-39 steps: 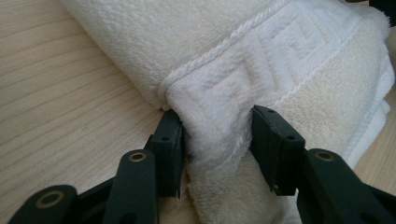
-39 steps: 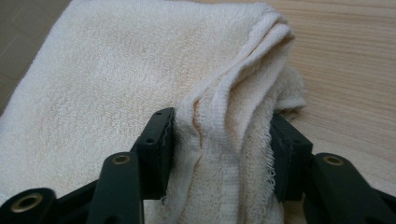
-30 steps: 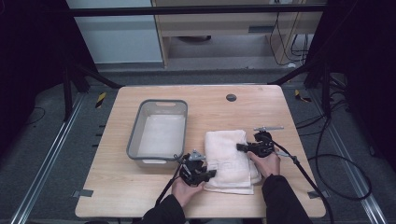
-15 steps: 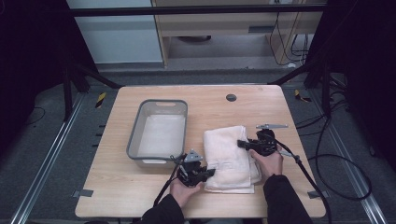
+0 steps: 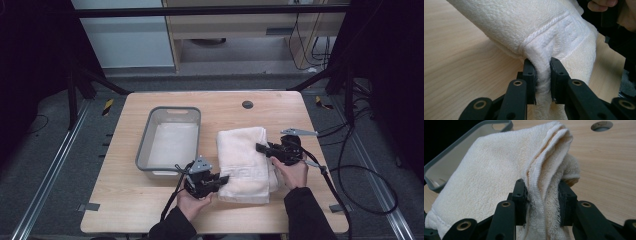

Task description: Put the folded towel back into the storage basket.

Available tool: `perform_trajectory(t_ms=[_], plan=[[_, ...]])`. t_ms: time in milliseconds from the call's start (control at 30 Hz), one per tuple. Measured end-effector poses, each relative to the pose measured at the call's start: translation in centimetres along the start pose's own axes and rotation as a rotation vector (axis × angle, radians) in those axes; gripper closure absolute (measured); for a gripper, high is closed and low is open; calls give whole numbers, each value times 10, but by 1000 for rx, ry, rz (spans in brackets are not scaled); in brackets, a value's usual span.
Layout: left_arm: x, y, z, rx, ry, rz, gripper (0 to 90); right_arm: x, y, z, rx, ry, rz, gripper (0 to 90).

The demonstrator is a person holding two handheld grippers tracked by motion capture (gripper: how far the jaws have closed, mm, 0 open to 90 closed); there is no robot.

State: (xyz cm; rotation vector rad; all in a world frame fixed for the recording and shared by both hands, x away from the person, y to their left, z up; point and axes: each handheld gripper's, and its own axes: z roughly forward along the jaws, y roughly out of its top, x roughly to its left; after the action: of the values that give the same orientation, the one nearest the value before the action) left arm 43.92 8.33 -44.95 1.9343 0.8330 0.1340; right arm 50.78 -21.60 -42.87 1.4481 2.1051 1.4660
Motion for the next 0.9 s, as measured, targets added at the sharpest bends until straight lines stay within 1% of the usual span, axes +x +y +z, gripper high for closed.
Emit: perform_trajectory(t_ms=[133, 233, 467, 600, 667, 900], plan=[[-2, 6, -7, -28, -2, 7, 767, 6, 5, -6, -26, 2, -9, 657], [-4, 9, -11, -37, -3, 15, 767, 8, 9, -10, -44, 5, -17, 657], [-7, 15, -20, -67, 13, 40, 768, 16, 16, -14, -72, 7, -34, 657], [-6, 18, -23, -78, 17, 44, 768, 19, 20, -15, -85, 7, -32, 657], [-6, 20, -25, -86, 17, 43, 769, 20, 22, -15, -90, 10, -41, 657], [-4, 30, -35, -115, 22, 60, 769, 26, 32, -18, -123, 12, -54, 657]])
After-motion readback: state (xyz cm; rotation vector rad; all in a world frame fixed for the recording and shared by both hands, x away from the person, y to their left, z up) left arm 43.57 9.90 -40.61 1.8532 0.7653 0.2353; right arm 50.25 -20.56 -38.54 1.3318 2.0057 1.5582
